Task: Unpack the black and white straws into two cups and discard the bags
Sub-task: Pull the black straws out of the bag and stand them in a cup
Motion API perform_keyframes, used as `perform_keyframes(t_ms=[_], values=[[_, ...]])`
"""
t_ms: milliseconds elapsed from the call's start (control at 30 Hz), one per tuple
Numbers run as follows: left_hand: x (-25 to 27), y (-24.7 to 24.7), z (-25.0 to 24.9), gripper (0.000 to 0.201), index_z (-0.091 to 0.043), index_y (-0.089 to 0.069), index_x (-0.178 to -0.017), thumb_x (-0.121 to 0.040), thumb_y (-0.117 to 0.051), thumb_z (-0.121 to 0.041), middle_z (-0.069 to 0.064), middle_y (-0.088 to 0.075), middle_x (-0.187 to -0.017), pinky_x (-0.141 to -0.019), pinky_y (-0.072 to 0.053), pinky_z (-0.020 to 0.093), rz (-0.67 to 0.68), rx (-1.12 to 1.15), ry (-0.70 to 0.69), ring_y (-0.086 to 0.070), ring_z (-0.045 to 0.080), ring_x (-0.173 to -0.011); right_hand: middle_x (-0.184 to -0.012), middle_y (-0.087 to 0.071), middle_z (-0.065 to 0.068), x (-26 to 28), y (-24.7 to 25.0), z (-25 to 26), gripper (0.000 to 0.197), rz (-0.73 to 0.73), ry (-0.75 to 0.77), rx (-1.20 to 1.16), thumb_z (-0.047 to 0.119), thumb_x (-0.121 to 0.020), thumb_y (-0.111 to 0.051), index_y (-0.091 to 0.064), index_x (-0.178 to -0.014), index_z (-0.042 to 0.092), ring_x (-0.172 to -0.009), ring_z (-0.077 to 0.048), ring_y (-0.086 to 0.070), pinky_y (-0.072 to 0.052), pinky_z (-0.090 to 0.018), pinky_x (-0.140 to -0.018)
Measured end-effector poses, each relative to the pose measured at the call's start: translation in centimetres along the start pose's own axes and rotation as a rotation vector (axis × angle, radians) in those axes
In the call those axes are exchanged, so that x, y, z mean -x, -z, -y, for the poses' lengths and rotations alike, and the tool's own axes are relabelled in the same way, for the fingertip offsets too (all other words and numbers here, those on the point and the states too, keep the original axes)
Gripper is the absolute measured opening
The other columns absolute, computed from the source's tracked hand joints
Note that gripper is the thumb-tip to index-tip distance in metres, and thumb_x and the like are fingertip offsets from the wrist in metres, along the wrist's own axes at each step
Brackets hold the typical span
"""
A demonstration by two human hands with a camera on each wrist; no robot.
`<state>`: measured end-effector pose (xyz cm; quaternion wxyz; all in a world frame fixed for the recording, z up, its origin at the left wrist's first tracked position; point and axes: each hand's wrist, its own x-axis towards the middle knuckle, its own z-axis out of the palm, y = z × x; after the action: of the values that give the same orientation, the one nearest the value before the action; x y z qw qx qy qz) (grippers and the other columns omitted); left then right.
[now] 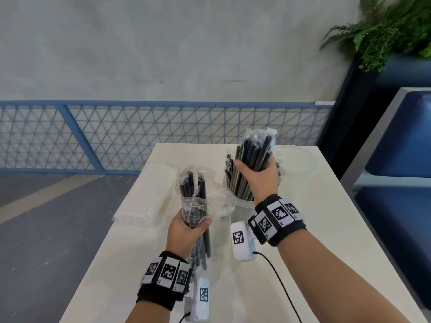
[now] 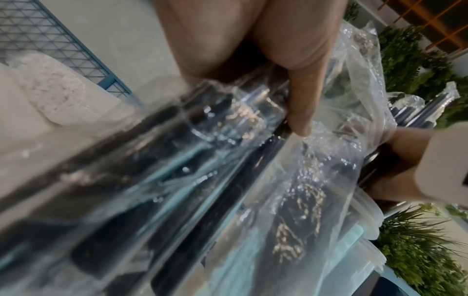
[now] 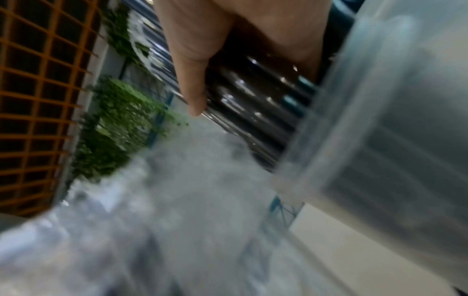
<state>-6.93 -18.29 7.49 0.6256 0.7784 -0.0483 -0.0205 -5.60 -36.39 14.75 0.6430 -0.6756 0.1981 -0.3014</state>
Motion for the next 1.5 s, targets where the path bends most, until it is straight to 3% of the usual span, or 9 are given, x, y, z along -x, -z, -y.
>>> perform_keyframes(t_ms=[133, 367, 533, 700, 800, 933, 1133, 1367, 1500], values=[[0.0, -0.1, 0.0, 0.026, -0.011, -0.062, -0.088, -0.068, -0.079, -0.013, -0.005, -0.067, -0.076, -0.064, -0.047, 0.014, 0.0, -0.007, 0.009, -0.063, 0.005, -0.072, -0.115, -0.051, 0.014, -0.5, -0.1, 2.9, 0.061, 0.023, 0.34, 0.036, 0.011, -0.073, -0.075, -0.04, -0.12, 0.028, -0.101, 0.009, -0.051, -0.038, -0.001, -0.089], [-0.1, -0.1, -0.1, 0.025, -0.02, -0.06, -0.081, -0.067, -0.08, -0.013, -0.008, -0.066, -0.074, -0.057, -0.044, 0.002, -0.003, -0.002, 0.009, -0.061, 0.001, -0.071, -0.103, -0.054, -0.005, -0.3, -1.3, 0.5, 0.015, 0.161, 0.455, 0.32, 0.011, -0.089, -0.056, -0.062, -0.099, 0.001, -0.093, -0.021, -0.057, -0.045, -0.028, -0.09], [0.1, -0.2, -0.1, 0.024, -0.02, -0.06, -0.078, -0.068, -0.079, -0.01, -0.007, -0.066, -0.073, -0.057, -0.045, 0.002, 0.01, 0.021, 0.009, -0.061, -0.011, -0.062, -0.115, -0.055, 0.0, 1.0, -0.7, -3.6, 0.02, 0.224, 0.379, 0.487, 0.017, -0.088, -0.054, -0.062, -0.1, 0.004, -0.083, -0.01, -0.055, -0.049, -0.036, -0.089], [0.1, 0.0, 0.1, 0.023, -0.019, -0.061, -0.08, -0.068, -0.079, -0.012, -0.007, -0.067, -0.074, -0.058, -0.047, 0.005, 0.007, 0.009, 0.006, -0.063, -0.005, -0.065, -0.134, -0.044, -0.001, 1.4, 0.2, -1.8, 0.058, -0.098, 0.68, 0.726, 0.054, -0.071, -0.062, -0.049, -0.121, 0.026, -0.122, -0.02, -0.035, -0.023, -0.035, -0.105], [0.1, -0.1, 0.3, 0.023, -0.018, -0.061, -0.081, -0.068, -0.079, -0.012, -0.005, -0.068, -0.076, -0.059, -0.047, 0.004, 0.008, 0.017, 0.017, -0.063, 0.004, -0.073, -0.147, -0.025, -0.01, 1.0, 1.6, -1.4, 0.085, -0.268, 0.565, 0.626, 0.062, -0.062, -0.069, -0.037, -0.133, 0.028, -0.136, -0.026, -0.021, -0.015, -0.038, -0.111], [0.2, -0.1, 0.5, 0.022, -0.011, -0.064, -0.084, -0.068, -0.079, -0.011, -0.003, -0.068, -0.076, -0.058, -0.046, 0.003, 0.017, 0.024, 0.011, -0.064, 0.005, -0.074, -0.154, 0.003, -0.011, -0.1, 3.2, -1.8, 0.107, 0.064, 0.227, 0.407, 0.039, -0.059, -0.084, -0.019, -0.144, 0.034, -0.124, -0.005, -0.021, -0.026, -0.026, -0.106], [0.1, -0.1, 0.6, 0.024, -0.01, -0.065, -0.087, -0.067, -0.079, -0.013, -0.002, -0.07, -0.078, -0.061, -0.048, 0.006, 0.025, 0.005, 0.002, -0.065, 0.008, -0.076, -0.121, -0.054, -0.009, -1.1, 2.7, -2.5, 0.043, 0.231, 0.303, 0.535, 0.007, -0.078, -0.07, -0.052, -0.117, 0.012, -0.11, -0.024, -0.054, -0.028, -0.001, -0.079], [0.1, 0.3, 0.3, 0.024, -0.016, -0.063, -0.083, -0.066, -0.08, -0.011, -0.003, -0.07, -0.079, -0.067, -0.051, 0.014, 0.052, 0.016, -0.028, -0.067, 0.007, -0.076, -0.116, -0.05, -0.003, 0.9, 2.2, 0.8, 0.04, -0.059, 0.634, 0.465, 0.028, -0.08, -0.068, -0.055, -0.114, 0.014, -0.103, -0.01, -0.045, -0.032, -0.009, -0.094], [-0.1, -0.1, 0.2, 0.026, -0.012, -0.065, -0.085, -0.065, -0.081, -0.009, -0.007, -0.069, -0.076, -0.061, -0.049, 0.007, 0.085, -0.004, -0.037, -0.065, -0.006, -0.066, -0.088, -0.065, 0.002, 4.9, 1.3, 1.4, 0.013, 0.322, 0.62, 0.415, 0.011, -0.087, -0.058, -0.064, -0.098, 0.011, -0.075, -0.004, -0.059, -0.05, -0.013, -0.074]])
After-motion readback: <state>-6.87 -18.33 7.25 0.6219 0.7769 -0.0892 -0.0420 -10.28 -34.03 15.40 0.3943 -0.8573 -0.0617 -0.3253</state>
